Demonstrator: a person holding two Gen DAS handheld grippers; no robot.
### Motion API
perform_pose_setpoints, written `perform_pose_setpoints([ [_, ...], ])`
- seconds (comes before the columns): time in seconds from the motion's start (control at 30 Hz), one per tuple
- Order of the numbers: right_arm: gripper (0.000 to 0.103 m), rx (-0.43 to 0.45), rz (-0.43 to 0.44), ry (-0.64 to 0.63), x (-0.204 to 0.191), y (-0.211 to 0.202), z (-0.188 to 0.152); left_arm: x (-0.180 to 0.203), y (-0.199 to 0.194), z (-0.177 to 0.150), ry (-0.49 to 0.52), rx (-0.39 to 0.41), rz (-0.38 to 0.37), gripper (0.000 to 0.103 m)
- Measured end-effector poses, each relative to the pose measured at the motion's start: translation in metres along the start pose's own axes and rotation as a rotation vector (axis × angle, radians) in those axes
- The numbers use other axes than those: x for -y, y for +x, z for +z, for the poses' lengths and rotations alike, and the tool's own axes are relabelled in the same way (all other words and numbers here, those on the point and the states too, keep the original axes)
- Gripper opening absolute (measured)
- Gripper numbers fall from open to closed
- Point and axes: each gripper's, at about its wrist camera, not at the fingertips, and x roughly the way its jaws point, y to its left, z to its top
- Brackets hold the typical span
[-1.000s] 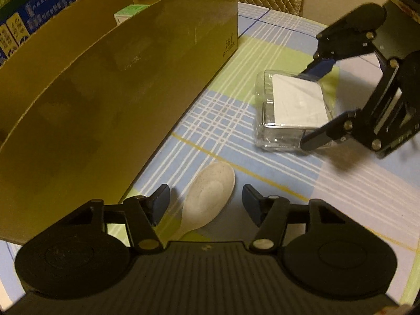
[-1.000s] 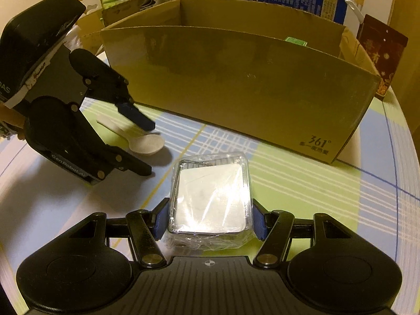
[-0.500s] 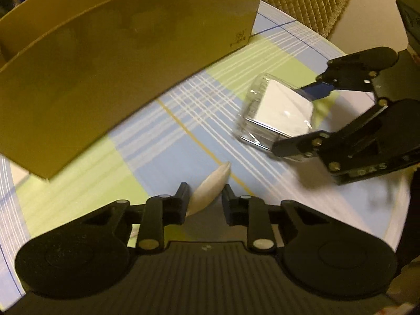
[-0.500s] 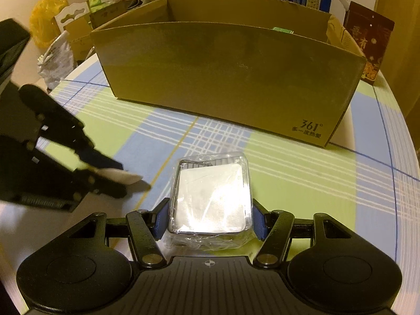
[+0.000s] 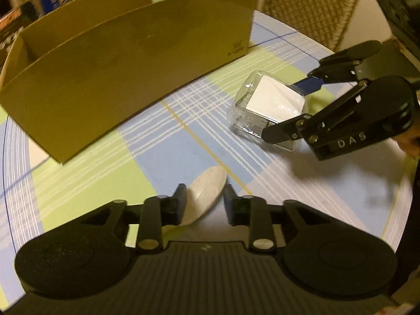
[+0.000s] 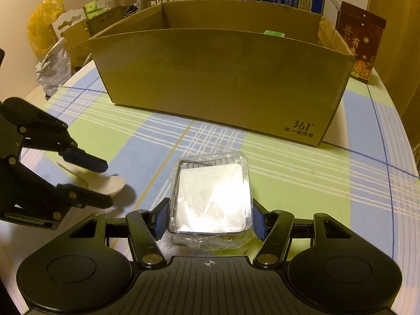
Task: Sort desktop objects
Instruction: 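Grasp the white plastic spoon with the left tool while the right tool holds the case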
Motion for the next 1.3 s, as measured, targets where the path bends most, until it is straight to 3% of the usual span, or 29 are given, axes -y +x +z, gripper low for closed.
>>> perform_pose_setpoints([
  [0.13,0.059,0.006,0.006,0.001,-0.001,0.0,0.001,-0.009,0.005,0.003,0.091,-0.021,-0.052,0.038],
  [0.33,0.059,0.006,0.0,-0.01,-0.002,0.003,0.002,-0.019,0.015,0.006,0.104,-0.061,-0.078,0.042],
  [0.5,0.059,0.004,-0.005,-0.012,-0.005,0.004,0.003,-0.023,0.019,0.01,0.0,-0.042,-0.012,0.037],
  [0.63,0.059,0.003,-0.007,-0.011,-0.006,0.003,0.003,-0.031,0.019,0.009,-0.155,-0.026,0.116,0.036],
  [0.7,0.059,0.004,-0.007,-0.01,-0.005,0.003,0.003,-0.032,0.017,0.007,-0.188,-0.02,0.122,0.034],
  [0.77,0.059,0.004,-0.007,-0.011,-0.006,0.003,0.003,-0.032,0.013,0.004,-0.181,-0.004,0.086,0.038],
  [0.87,0.059,0.006,-0.003,-0.014,-0.007,0.004,0.003,-0.033,0.005,-0.002,-0.16,0.031,0.066,0.052],
  [0.93,0.059,0.007,-0.003,-0.017,-0.008,0.005,0.003,-0.037,0.0,-0.003,-0.141,0.054,0.039,0.053],
  [1.2,0.059,0.004,-0.007,-0.016,-0.007,0.006,0.003,-0.034,0.007,-0.003,-0.036,0.046,-0.026,0.049],
  [1.3,0.059,0.004,-0.008,-0.016,-0.007,0.006,0.003,-0.035,0.013,0.0,0.004,0.043,-0.06,0.039],
])
